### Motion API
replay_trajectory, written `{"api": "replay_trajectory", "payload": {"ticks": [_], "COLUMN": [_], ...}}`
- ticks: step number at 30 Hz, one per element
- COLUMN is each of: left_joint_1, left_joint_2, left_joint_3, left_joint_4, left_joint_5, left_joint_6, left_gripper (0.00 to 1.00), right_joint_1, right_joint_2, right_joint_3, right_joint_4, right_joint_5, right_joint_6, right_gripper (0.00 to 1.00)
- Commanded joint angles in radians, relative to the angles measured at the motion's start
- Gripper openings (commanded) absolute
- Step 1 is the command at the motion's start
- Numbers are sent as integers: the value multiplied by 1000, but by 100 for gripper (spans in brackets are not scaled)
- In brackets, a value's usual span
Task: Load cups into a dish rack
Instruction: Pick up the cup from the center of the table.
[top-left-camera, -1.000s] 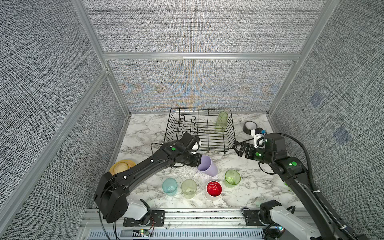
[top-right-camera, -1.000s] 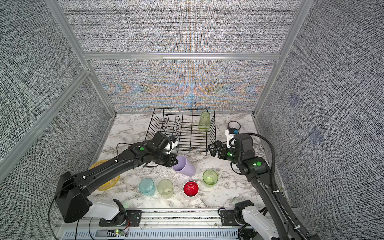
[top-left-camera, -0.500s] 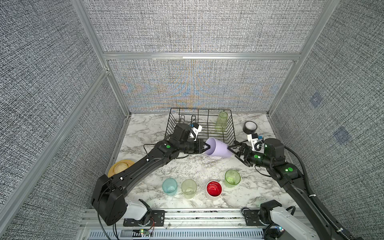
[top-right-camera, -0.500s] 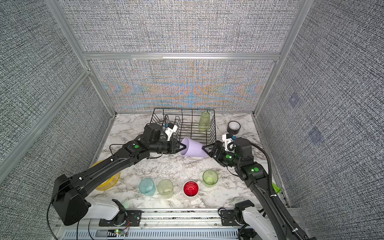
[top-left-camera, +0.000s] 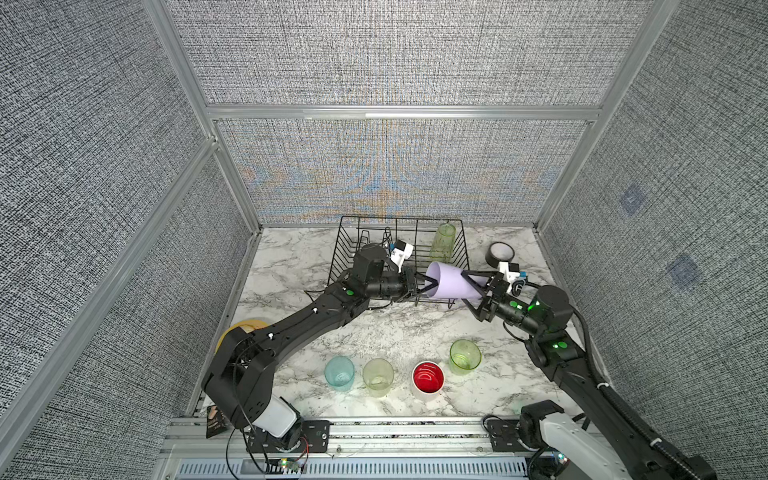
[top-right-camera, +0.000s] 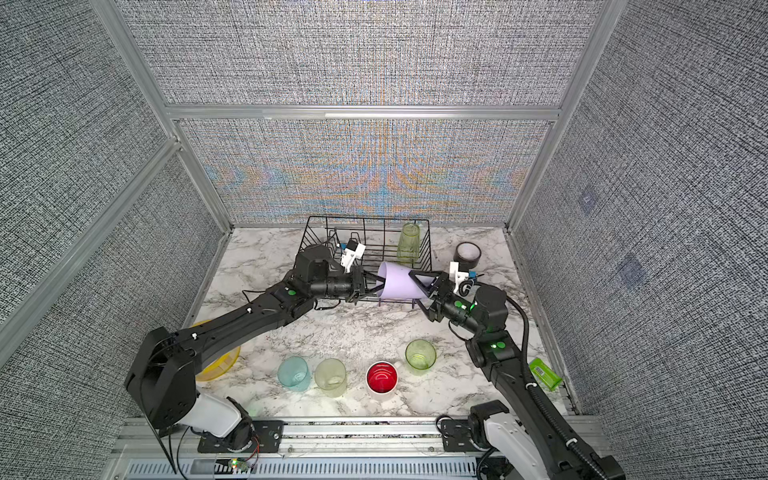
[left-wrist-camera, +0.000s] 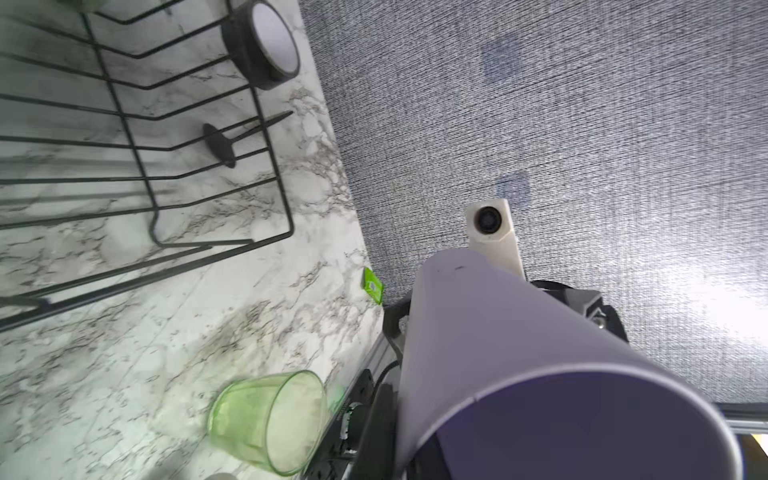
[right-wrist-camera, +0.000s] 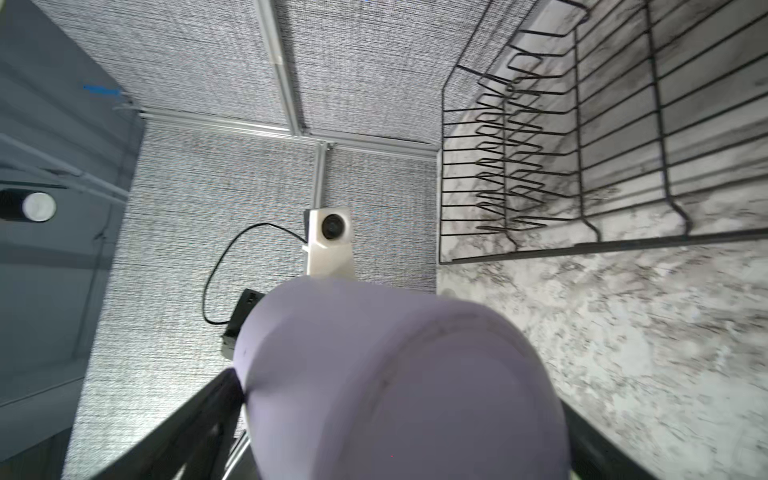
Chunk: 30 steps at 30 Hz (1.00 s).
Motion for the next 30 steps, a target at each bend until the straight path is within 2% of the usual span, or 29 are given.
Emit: {"api": "replay_trajectory", "payload": {"ticks": [1,7,13,17,21,23,25,30], "left_joint_1": [1,-1,0,0,-1,0,1,14], "left_joint_2": [-9,-5,2,9,9,8,8,-18], "left_joint_3": [4,-21,-38,-46,-45,-45,-46,-56], "left_joint_4": [100,122,150,169,162,152,135,63], "left_joint_5": [34,53,40,37,37,34,33,26], "left_joint_6": [-33,-49,-69,-77,-74,-71,-65,-15], "left_gripper": [0,0,4,6,12,19,32,44], "right_joint_1": [0,0,0,1,3,7,12,13], "right_joint_2": [4,29,34,34,37,40,44,70], "right_joint_3": [-2,-37,-39,-36,-34,-37,-37,4], "right_joint_4": [147,328,379,412,382,380,378,281], "right_joint_5": [-3,19,32,39,40,47,61,63], "right_joint_6": [74,199,221,223,197,193,185,68], "right_gripper": [99,98,91,82,70,61,60,60]}}
